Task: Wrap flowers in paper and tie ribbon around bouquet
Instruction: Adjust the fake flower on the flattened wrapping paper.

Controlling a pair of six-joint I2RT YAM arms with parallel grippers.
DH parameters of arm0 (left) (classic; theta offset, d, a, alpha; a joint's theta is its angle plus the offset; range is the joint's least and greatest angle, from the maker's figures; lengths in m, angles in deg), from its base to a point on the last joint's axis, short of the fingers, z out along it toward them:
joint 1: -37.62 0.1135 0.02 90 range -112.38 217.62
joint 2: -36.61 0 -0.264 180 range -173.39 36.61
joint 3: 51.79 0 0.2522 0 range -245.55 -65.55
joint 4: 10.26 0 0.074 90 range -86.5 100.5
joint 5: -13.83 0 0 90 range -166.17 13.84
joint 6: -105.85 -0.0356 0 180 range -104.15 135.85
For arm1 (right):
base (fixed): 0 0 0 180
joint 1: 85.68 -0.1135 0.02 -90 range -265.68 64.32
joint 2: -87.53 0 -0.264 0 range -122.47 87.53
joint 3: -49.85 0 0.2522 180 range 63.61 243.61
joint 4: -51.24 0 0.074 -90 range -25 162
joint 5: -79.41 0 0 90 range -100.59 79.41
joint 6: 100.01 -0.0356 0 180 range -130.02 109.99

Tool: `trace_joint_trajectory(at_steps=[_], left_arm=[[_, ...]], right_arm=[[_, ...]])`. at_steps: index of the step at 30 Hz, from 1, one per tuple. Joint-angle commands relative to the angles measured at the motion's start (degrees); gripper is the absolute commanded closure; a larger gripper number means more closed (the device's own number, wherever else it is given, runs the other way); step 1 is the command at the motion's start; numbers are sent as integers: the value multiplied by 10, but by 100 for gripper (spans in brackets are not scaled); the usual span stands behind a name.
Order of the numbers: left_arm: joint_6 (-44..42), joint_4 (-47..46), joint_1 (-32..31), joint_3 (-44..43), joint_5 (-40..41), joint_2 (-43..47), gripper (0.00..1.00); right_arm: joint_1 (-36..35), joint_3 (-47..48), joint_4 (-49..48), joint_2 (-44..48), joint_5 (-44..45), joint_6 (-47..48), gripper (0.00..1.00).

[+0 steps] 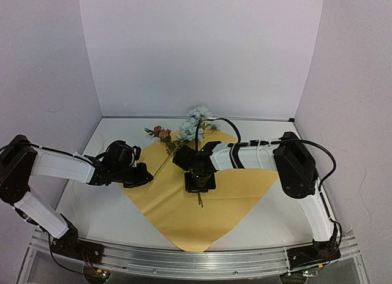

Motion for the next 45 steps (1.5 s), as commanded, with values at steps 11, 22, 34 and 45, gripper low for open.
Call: trace_joint_trajectory(at_steps=[11,22,34,45], left_arm=[[-24,-20,20,-166,1,30,100],[-19,-4,51,-297,23,10,100],[-129,184,36,-371,-87,-196,51],[-150,206,10,-453,-97,-314,41]], right_arm=[[21,2,-32,66,3,10,100],[53,31,-38,94,-31,35,100],[54,-32,-84,112,-53,37,100],[54,-45,-96,118,-52,37,100]])
